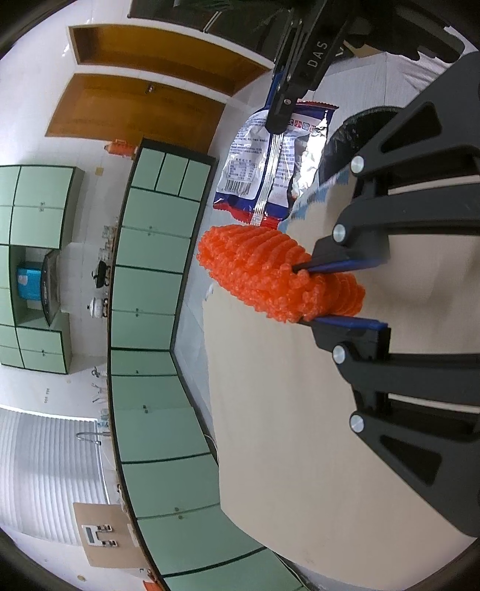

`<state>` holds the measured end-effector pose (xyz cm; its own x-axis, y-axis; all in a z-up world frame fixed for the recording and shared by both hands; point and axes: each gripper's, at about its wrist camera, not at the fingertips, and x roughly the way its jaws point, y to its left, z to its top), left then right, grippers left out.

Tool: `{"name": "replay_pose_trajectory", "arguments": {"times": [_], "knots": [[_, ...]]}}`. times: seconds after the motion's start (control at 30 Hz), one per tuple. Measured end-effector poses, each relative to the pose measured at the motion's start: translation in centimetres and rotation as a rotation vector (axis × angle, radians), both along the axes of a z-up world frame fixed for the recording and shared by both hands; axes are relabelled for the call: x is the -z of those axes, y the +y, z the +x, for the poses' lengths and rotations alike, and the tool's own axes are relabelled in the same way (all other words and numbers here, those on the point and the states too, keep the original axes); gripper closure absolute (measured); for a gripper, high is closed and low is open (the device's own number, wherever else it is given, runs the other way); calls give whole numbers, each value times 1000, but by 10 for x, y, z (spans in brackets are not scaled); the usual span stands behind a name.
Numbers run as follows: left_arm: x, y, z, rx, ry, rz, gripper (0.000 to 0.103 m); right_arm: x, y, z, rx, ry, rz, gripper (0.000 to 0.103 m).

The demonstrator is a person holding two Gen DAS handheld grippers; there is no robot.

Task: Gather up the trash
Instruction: 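Carry the orange foam net and snack wrapper over the bin and open both grippers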

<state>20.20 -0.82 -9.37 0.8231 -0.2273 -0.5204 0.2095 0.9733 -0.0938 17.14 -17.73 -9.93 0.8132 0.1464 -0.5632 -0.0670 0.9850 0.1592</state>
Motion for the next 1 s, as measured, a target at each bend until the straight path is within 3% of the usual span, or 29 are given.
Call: {"name": "replay_pose_trajectory", "arguments": {"times": [0.47, 1.0], "knots": [[-18, -69, -20, 143, -44, -21, 85, -10, -67, -39, 136, -35, 3, 81], [-7, -146, -31, 303, -35, -12, 84, -3, -142, -73, 297, -24, -28, 81]]}}
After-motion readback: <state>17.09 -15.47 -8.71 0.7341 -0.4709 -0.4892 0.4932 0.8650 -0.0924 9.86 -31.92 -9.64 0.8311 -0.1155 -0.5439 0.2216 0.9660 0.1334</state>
